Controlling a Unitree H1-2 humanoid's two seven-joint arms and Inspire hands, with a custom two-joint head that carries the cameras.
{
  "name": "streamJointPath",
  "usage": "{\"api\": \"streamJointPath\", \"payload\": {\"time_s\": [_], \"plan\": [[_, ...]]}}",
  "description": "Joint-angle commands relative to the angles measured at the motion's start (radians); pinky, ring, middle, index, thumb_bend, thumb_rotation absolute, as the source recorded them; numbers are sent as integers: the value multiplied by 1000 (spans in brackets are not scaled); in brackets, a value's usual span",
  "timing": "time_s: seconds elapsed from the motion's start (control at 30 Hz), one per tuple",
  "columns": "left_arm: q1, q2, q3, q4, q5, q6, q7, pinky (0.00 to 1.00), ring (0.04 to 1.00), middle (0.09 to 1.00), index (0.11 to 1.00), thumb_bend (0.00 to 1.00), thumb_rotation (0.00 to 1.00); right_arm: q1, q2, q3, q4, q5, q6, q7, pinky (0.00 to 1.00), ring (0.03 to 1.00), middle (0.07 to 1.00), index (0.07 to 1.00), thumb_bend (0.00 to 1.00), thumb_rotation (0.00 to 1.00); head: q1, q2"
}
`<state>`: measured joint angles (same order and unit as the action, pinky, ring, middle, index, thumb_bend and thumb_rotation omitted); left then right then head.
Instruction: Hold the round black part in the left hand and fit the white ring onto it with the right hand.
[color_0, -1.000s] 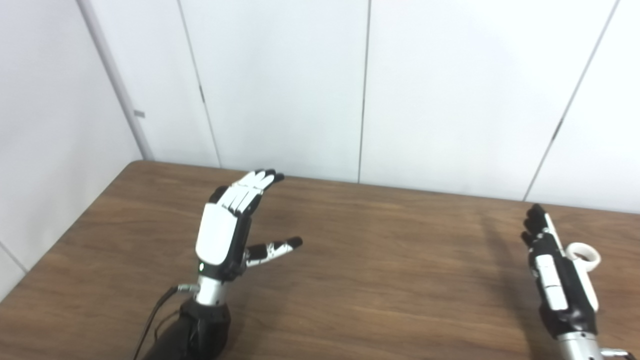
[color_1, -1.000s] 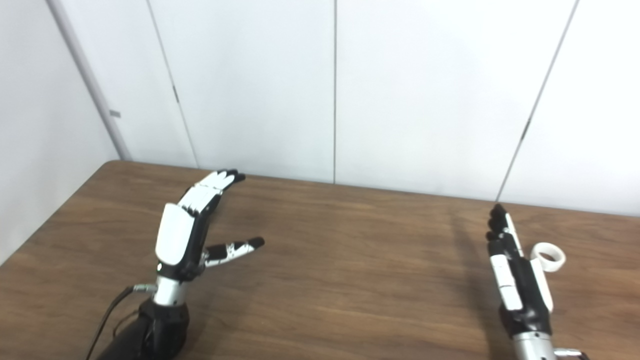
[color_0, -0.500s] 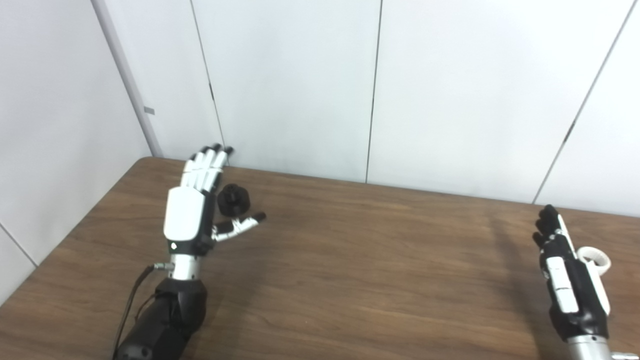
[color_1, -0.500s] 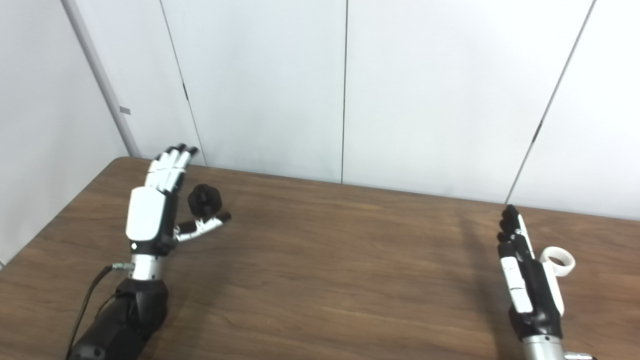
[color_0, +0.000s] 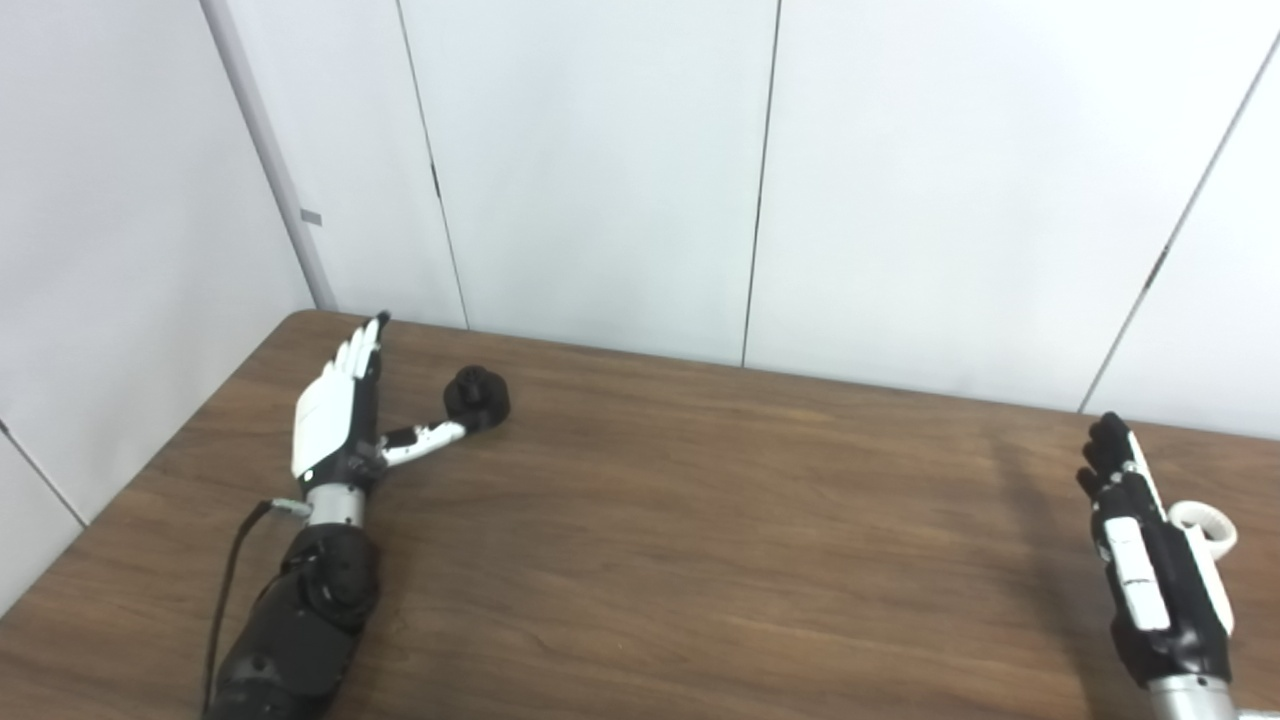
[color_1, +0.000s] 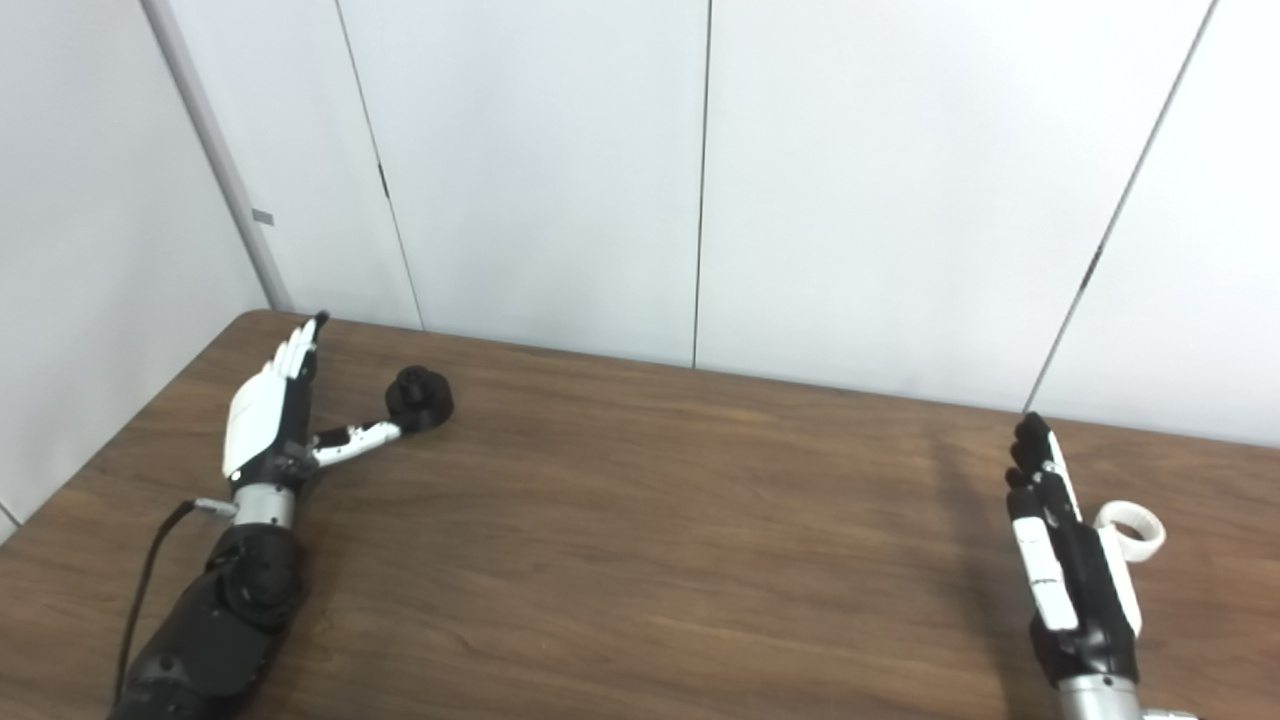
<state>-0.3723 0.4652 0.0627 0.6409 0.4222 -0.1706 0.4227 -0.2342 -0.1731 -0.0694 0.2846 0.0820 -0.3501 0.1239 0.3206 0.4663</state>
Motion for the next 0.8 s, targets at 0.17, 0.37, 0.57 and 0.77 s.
{"api": "streamJointPath", "payload": {"time_s": [0.17, 0.37, 0.57, 0.77], "plan": [[-45, 111, -20, -18, -68, 55, -224, 1000, 1000, 1000, 999, 1000, 430, 88, 19, -1, 62, 27, 5, 5, 1000, 1000, 1000, 1000, 386, 850, 7, 6], [-58, 177, -51, -10, -81, 36, -344, 999, 1000, 1000, 950, 1000, 426, 92, 22, 4, 41, 21, 22, 0, 1000, 1000, 1000, 1000, 384, 869, 10, 17], [-66, 202, -65, -4, -71, 28, -378, 991, 990, 991, 866, 1000, 374, 94, 21, 5, 38, 24, 18, 5, 1000, 1000, 1000, 1000, 381, 878, 6, 22], [-81, 200, -82, 41, -49, -5, -354, 1000, 987, 946, 781, 1000, 285, 101, 15, 5, 32, 18, 13, 5, 1000, 1000, 998, 1000, 384, 869, -2, 30]]}}
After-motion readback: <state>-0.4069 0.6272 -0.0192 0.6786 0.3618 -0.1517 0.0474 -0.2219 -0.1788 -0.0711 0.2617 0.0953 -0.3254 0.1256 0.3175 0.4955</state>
